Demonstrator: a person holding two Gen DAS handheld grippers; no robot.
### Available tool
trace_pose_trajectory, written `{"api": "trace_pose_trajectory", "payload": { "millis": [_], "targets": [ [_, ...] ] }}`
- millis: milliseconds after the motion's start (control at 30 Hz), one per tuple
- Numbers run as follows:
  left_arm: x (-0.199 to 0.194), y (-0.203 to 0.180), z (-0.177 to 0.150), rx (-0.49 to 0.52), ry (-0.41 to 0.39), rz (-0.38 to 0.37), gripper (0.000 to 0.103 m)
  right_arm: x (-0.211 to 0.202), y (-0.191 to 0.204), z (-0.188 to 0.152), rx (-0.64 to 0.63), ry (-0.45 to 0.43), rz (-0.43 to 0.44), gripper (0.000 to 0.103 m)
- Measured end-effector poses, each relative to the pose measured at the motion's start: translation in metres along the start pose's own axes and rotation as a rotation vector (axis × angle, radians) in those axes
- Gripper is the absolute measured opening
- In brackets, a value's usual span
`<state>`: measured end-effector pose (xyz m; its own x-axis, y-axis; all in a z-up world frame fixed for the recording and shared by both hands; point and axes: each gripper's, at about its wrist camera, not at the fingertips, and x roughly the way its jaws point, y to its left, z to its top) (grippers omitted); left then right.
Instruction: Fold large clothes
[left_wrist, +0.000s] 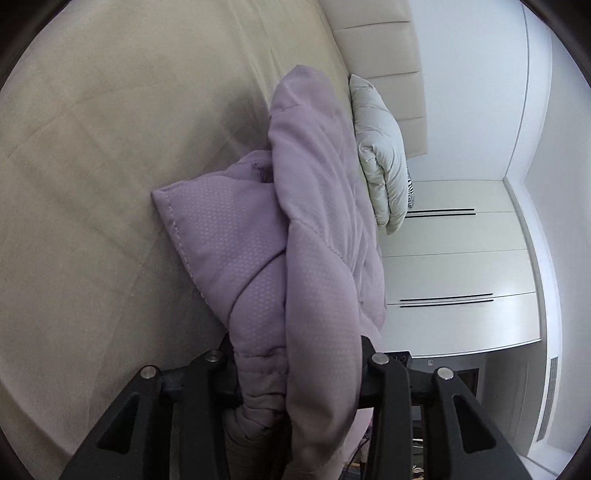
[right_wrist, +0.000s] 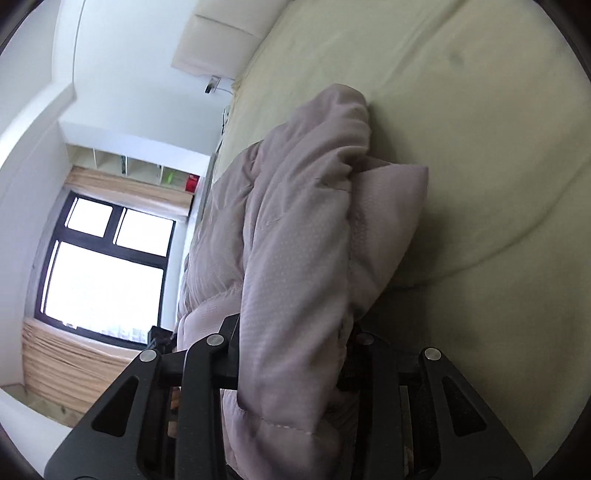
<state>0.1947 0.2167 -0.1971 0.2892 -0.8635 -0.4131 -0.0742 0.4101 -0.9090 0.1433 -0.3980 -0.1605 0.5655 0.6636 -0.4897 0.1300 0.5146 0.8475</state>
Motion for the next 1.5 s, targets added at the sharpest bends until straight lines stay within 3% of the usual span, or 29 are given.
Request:
{"api": "trace_pose_trajectory", "payload": {
  "millis": [233,467,700,867,933,1067,1133,1200,1267,1300,1400,1500],
  "targets": [
    [0.011,0.016,-0.002,-0.027,0.004,-0.022,0.052,0.018,-0.031,-0.012,0.053,-0.013,0.062,0.040],
    [-0.017,0.025,-0.026,-0.028,-0.029,-0.043,0.056,0.008,-0.040,-0.023,0.118,-0.045,0.125,0.047],
    [-0.076,0.005,-0.060,0.099,-0.163,0.091,0.072,-0.078,-0.051,-0.048,0.080,-0.170,0.036,0.051],
    [-0.121,-0.020,-0.094,0.204,-0.302,0.258,0.078,-0.155,-0.062,-0.061,0.058,-0.298,-0.137,0.051],
    [-0.135,-0.044,-0.109,0.281,-0.371,0.343,0.081,-0.181,-0.047,-0.067,0.004,-0.366,-0.253,0.051],
    [-0.147,-0.117,-0.154,0.561,-0.574,0.619,0.095,-0.202,0.015,-0.080,-0.207,-0.484,-0.459,0.052],
    [-0.152,-0.150,-0.173,0.665,-0.684,0.692,0.103,-0.205,0.054,-0.088,-0.322,-0.564,-0.540,0.061],
    [-0.158,-0.179,-0.186,0.732,-0.774,0.751,0.103,-0.205,0.095,-0.097,-0.414,-0.666,-0.557,0.071],
    [-0.158,-0.204,-0.197,0.791,-0.866,0.791,0.103,-0.220,0.128,-0.111,-0.481,-0.785,-0.555,0.098],
    [-0.159,-0.215,-0.203,0.812,-0.915,0.809,0.103,-0.232,0.145,-0.117,-0.491,-0.849,-0.579,0.103],
    [-0.160,-0.245,-0.226,0.880,-1.027,0.866,0.103,-0.248,0.186,-0.139,-0.522,-1.021,-0.642,0.103],
    [-0.157,-0.273,-0.240,0.927,-1.079,0.916,0.103,-0.251,0.221,-0.145,-0.582,-1.014,-0.647,0.103]
  ]
}}
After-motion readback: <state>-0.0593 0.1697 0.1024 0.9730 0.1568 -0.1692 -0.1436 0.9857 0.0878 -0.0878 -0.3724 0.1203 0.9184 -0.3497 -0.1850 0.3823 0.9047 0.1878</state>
